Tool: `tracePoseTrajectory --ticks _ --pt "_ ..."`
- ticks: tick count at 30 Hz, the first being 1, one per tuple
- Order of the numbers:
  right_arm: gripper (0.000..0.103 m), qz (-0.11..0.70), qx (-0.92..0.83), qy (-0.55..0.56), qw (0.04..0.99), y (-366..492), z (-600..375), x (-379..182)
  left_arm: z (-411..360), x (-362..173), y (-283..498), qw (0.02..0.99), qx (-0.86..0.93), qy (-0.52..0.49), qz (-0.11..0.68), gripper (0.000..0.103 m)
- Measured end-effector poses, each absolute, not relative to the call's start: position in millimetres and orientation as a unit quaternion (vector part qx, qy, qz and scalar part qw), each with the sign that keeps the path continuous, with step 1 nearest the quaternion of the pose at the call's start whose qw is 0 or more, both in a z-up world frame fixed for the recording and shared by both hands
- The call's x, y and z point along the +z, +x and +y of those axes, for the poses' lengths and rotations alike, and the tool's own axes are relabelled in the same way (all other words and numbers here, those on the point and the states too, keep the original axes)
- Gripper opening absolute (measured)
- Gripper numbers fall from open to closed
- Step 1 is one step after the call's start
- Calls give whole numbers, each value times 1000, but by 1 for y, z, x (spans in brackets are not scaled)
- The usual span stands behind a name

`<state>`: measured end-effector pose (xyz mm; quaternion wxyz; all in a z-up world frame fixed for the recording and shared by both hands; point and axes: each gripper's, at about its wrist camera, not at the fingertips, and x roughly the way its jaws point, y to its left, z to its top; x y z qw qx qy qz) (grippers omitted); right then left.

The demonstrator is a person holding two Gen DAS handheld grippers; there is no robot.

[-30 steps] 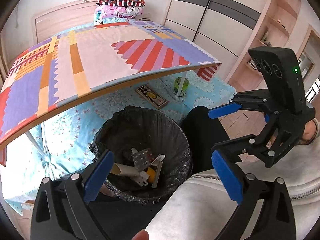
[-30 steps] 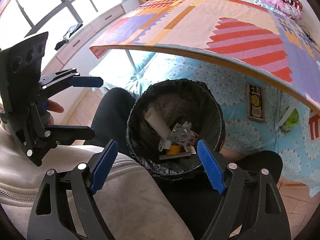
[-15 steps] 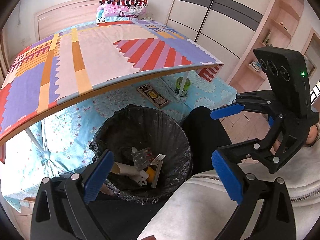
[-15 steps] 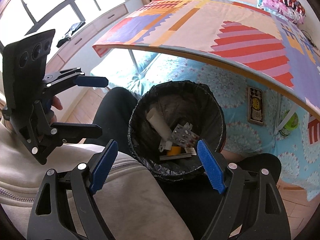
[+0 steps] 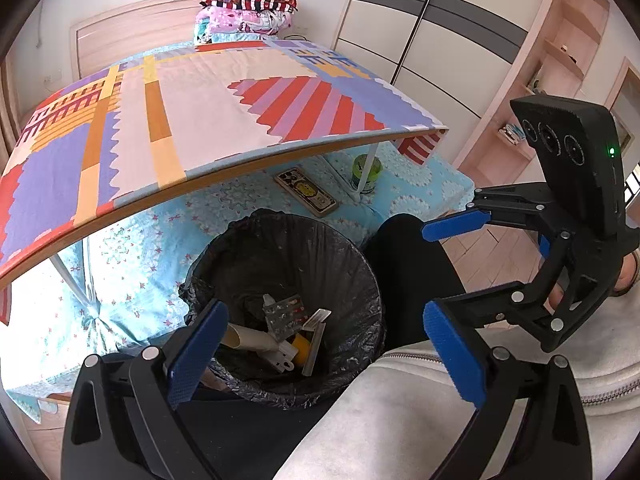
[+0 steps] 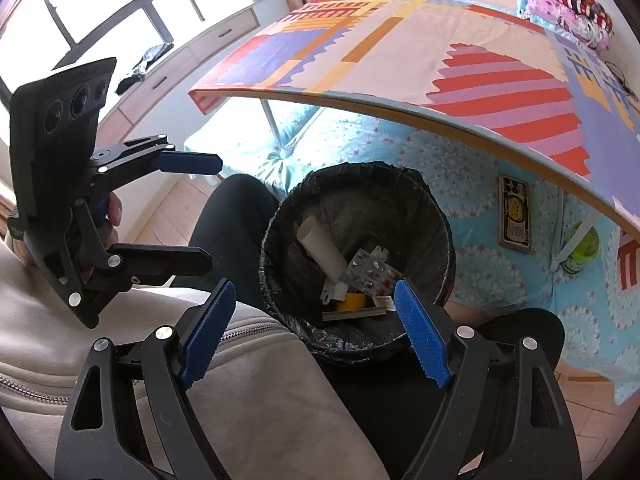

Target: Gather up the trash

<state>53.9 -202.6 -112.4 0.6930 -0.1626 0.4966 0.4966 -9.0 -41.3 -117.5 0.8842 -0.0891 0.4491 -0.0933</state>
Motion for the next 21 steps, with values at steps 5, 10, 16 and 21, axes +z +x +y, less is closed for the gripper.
tracePoseTrajectory --ticks 5,10,16,21 --pt "82 497 496 -162 693 54 -203 -112 -42 -118 -9 884 -94 -89 450 95" --pt "82 497 497 -163 692 54 -203 -112 -45 -118 -9 885 -98 -83 448 95" --pt "82 498 499 -164 690 52 -202 -113 -44 -119 -8 884 -96 -86 449 95" --pt "82 498 499 -165 690 51 -201 -113 -43 -119 -8 884 -99 -88 448 95"
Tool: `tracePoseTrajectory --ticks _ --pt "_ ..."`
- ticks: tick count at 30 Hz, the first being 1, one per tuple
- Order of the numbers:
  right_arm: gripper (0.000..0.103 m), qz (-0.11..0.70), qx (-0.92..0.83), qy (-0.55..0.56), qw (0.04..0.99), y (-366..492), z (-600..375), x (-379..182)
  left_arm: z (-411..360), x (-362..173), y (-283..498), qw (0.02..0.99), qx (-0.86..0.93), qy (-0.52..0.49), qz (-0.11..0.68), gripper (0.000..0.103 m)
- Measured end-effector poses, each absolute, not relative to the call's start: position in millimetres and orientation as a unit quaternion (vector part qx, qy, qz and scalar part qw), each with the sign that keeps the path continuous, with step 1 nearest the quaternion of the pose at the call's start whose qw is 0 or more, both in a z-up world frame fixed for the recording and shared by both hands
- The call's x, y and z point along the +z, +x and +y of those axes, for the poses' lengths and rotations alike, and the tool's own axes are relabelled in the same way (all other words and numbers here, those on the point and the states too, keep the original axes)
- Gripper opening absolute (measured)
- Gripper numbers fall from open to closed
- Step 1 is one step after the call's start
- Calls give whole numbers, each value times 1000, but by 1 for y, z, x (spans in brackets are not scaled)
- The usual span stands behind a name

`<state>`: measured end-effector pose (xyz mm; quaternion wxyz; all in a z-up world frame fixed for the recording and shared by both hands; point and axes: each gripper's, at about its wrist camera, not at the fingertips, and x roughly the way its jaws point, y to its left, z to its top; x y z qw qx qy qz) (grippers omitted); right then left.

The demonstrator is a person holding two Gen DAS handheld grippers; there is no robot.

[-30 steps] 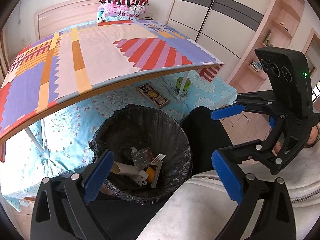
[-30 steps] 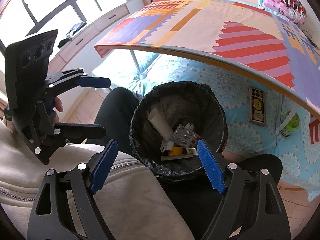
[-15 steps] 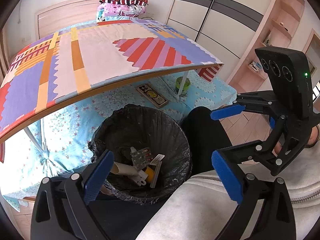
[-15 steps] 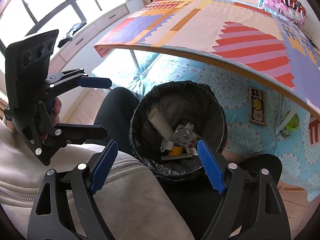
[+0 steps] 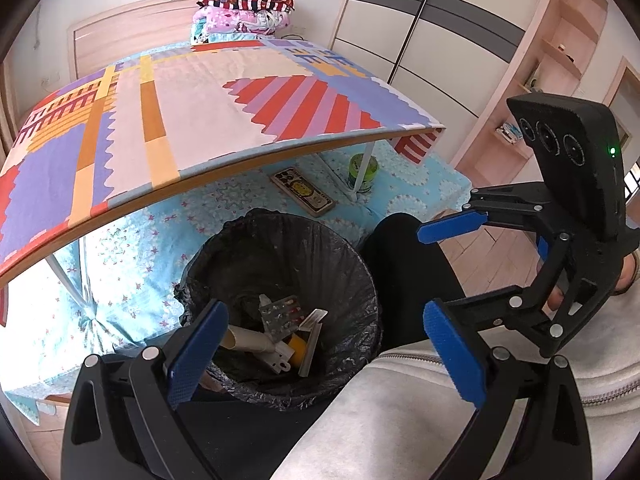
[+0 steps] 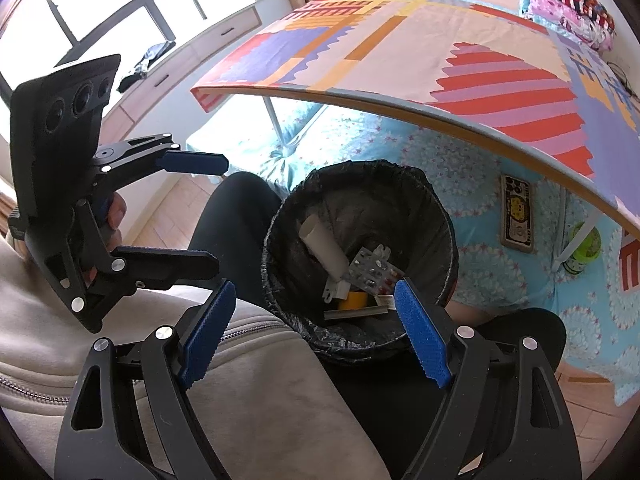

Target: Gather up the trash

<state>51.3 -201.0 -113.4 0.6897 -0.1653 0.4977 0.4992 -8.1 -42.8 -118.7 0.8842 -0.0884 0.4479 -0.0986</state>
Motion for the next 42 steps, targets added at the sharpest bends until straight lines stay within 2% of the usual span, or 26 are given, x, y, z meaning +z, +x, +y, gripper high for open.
tracePoseTrajectory --ticks 42 --pt "82 495 504 -168 688 50 -196 -112 -45 -117 -6 885 -95 -92 447 95"
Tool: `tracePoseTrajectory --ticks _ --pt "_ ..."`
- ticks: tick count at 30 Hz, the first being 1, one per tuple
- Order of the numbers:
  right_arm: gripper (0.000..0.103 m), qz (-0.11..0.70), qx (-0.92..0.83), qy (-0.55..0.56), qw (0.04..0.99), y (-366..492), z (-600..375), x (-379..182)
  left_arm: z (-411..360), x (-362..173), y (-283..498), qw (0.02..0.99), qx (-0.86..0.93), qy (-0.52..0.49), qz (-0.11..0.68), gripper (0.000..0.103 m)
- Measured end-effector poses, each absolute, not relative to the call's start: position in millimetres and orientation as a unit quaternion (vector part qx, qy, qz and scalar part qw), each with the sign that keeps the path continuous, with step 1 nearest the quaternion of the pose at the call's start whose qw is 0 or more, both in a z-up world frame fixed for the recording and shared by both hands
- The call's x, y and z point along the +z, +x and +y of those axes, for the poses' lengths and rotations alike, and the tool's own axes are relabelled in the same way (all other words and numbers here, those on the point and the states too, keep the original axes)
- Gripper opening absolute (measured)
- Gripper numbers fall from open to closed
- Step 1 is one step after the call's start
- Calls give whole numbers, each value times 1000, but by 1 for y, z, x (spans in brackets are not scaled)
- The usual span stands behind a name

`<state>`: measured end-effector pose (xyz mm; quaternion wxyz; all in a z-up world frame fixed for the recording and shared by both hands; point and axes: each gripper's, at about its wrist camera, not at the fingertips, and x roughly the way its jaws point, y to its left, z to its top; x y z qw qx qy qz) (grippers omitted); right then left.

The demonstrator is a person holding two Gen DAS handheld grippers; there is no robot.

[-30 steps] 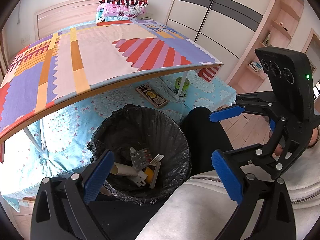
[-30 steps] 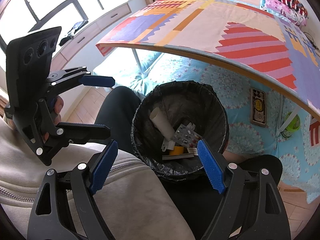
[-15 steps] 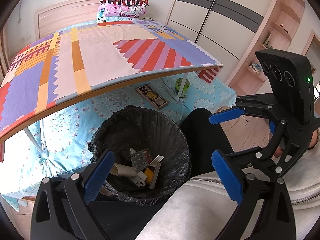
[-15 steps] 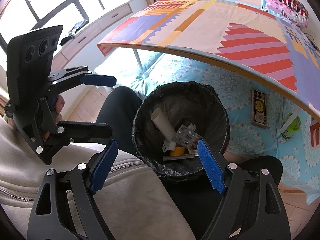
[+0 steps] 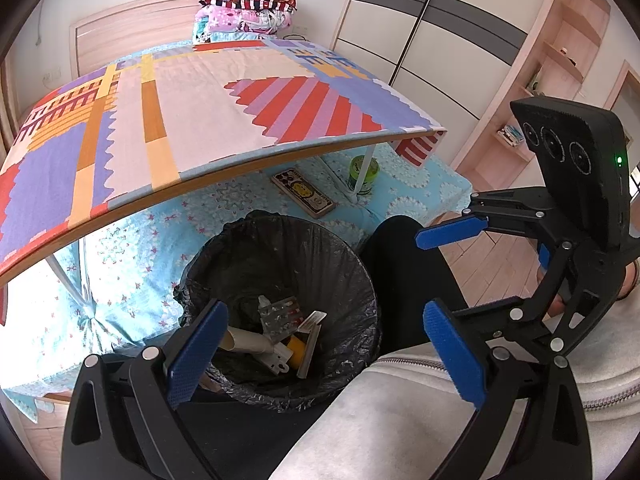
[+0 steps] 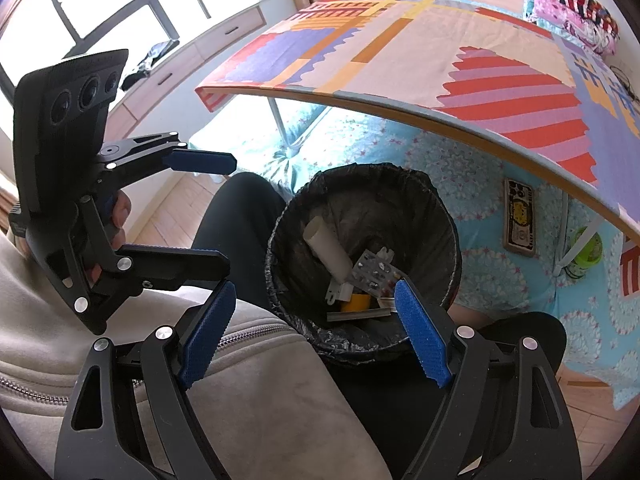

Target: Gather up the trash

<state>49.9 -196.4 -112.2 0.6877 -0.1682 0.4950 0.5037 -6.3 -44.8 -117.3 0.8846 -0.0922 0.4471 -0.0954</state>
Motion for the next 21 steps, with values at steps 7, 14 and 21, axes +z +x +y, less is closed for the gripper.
tracePoseTrajectory --ticks 7,14,21 --pt "82 495 504 -168 688 50 -197 -112 -45 -117 -6 885 -95 -93 446 95" --pt "82 496 502 -167 688 52 -199 -113 -44 -117 -7 885 -97 -94 446 95" --pt "82 496 502 -167 689 52 -198 -113 -44 -117 -6 885 -96 -94 447 95"
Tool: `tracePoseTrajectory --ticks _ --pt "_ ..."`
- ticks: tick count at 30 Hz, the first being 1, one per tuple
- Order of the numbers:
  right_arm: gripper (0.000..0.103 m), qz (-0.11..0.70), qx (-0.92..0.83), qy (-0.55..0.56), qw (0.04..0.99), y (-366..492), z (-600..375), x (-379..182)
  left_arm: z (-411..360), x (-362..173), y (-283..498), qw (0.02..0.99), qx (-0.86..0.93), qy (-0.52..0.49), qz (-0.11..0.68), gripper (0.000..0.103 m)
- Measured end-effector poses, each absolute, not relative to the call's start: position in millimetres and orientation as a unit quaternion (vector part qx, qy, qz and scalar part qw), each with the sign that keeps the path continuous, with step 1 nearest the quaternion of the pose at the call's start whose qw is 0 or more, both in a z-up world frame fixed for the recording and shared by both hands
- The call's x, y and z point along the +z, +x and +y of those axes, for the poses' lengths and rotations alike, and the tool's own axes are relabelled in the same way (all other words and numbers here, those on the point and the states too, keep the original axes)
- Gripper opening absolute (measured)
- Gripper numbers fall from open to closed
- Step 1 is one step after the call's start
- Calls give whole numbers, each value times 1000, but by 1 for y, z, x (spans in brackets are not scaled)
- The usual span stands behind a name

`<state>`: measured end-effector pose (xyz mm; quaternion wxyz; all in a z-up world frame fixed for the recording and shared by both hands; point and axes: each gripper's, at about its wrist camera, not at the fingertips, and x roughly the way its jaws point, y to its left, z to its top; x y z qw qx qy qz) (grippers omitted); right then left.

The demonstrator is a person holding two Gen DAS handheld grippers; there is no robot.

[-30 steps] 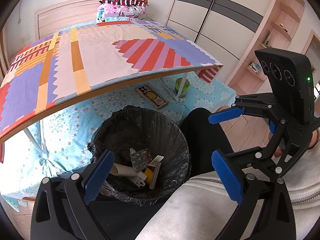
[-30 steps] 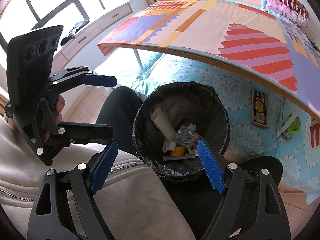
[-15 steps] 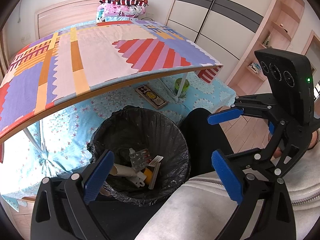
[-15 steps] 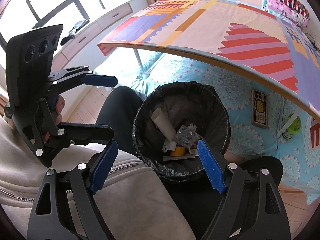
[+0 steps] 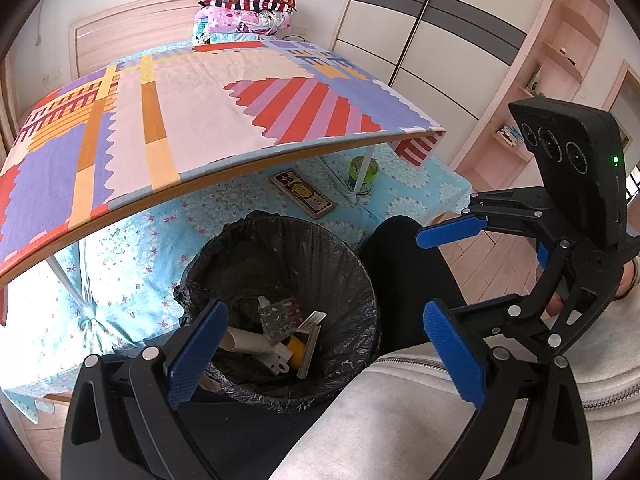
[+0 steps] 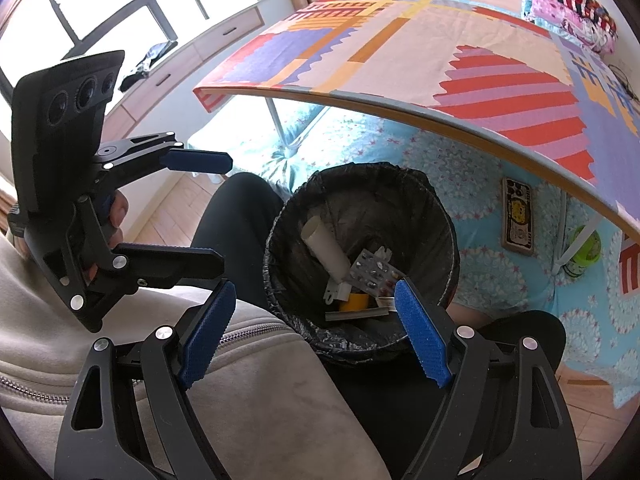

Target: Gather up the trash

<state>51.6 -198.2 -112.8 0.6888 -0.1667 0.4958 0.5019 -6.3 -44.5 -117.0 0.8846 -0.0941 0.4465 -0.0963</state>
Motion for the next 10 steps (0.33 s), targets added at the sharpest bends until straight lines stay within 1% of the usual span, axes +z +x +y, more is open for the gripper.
tracePoseTrajectory --ticks 10 --pt "82 495 502 -167 689 52 -199 -113 -44 -117 -6 885 -92 -92 448 95"
